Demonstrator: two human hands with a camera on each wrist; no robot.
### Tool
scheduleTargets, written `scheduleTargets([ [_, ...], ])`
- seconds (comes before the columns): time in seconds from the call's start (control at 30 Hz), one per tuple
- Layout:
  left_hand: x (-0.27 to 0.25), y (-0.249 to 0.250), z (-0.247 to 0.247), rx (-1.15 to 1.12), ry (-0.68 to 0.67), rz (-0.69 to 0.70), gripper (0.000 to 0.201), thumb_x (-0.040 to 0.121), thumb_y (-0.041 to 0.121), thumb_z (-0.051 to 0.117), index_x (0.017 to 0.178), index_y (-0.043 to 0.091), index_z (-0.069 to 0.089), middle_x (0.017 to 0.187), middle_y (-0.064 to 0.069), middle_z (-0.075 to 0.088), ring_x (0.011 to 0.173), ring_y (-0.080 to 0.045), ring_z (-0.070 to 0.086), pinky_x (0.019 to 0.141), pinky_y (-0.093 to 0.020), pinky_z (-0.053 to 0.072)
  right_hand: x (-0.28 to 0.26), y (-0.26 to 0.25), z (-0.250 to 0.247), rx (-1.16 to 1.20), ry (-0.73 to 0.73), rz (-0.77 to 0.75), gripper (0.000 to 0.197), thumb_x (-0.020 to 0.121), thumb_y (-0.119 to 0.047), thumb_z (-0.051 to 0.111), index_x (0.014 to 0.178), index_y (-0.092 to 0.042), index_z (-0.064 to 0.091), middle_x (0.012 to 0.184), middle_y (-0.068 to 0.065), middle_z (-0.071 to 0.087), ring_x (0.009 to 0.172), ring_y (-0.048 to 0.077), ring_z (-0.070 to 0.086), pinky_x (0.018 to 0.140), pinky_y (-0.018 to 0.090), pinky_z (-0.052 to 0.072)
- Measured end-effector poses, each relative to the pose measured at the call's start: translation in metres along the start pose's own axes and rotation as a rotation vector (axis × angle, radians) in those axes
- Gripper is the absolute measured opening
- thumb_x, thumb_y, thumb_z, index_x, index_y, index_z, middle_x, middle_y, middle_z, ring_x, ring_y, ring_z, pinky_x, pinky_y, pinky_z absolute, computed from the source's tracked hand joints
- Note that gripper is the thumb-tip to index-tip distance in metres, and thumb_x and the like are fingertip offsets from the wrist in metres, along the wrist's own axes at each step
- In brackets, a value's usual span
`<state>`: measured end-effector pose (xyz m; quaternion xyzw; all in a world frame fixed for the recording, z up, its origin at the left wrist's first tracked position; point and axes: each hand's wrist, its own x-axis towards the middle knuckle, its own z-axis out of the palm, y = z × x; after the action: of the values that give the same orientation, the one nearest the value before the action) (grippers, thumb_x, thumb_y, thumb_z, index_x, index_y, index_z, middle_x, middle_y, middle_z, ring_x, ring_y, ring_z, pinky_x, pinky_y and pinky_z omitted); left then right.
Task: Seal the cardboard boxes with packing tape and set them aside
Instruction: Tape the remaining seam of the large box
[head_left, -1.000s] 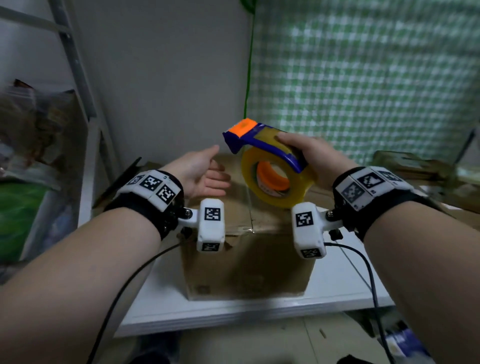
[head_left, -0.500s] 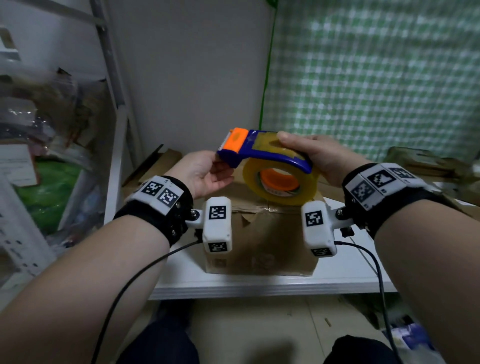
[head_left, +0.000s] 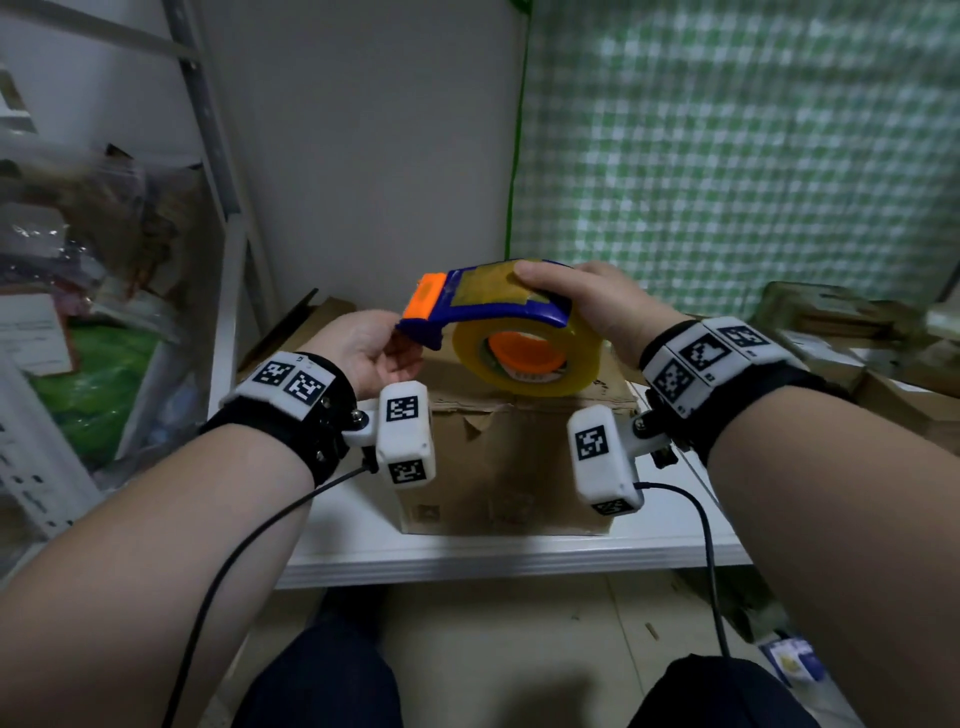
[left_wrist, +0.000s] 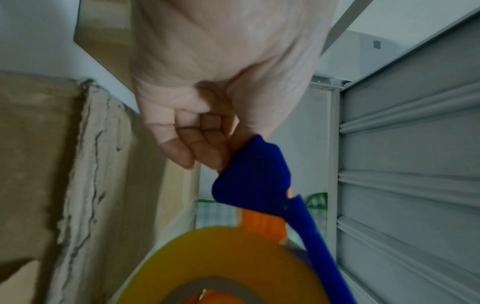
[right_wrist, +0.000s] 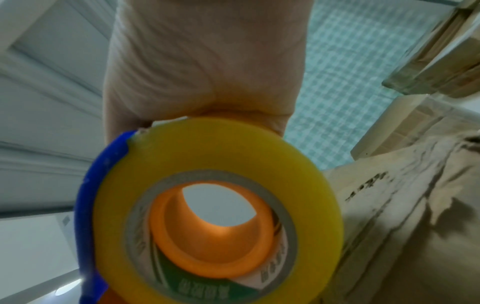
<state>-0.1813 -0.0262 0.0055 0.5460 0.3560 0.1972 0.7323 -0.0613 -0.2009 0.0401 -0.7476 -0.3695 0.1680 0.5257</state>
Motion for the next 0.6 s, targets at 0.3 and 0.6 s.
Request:
scheduleTargets([
  [0.3,-0.005,0.001,-0.043,0.038,0.231,0.089,0.023,0.093,0.003,0.05,0.072,0.011,0.056,0.037,0.006,0.052,0.04,-0.002,0.043,0.037,-0.011,0.044,-0.012,-0.004,-0.035,-0.107,-0.037,0.108,0.054,0.059,-0.064,0.074,0.086,-0.018,0.076,0.087,0.006,0.075,0.084,0.026,0.071,0.091,0.046,0.053],
  [0.6,-0.014,-0.036,-0.054,0.023,0.218,0.103,0.019,0.092,0.023,0.054,0.081,0.01,0.061,0.055,0.001,0.055,0.053,-0.01,0.044,0.055,-0.022,0.044,-0.014,-0.036,-0.022,-0.477,-0.09,0.144,0.035,0.076,-0.054,0.065,0.075,-0.019,0.069,0.09,0.008,0.072,0.082,0.025,0.067,0.088,0.039,0.052],
])
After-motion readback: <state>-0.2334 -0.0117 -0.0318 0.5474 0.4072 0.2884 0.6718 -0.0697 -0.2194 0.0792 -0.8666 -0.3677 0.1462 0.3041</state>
